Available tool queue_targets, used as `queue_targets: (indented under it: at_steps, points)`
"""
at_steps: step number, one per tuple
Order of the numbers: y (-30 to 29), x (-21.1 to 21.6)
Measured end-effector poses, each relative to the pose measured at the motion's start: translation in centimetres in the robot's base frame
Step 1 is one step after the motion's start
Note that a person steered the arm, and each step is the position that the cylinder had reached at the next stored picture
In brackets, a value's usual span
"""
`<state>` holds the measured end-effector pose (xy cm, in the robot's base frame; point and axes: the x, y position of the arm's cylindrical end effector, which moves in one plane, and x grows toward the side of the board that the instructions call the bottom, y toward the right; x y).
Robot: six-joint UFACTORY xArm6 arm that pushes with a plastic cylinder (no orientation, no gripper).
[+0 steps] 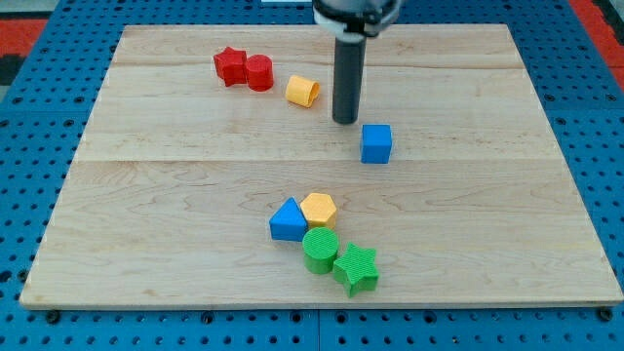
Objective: Push the cube into the hexagon
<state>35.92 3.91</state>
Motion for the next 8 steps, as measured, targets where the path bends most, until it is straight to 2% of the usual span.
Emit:
queue_targets:
  at_steps: [1,2,3,4,5,6,7,8]
  points:
    - [4.3,4.5]
    - [1.2,10.3]
    - [0.6,10.7]
    - [0.8,7.9]
    - [6.3,11.0]
    - [6.1,14.3]
    - [-0.5,14.9]
    - [0.0,15.3]
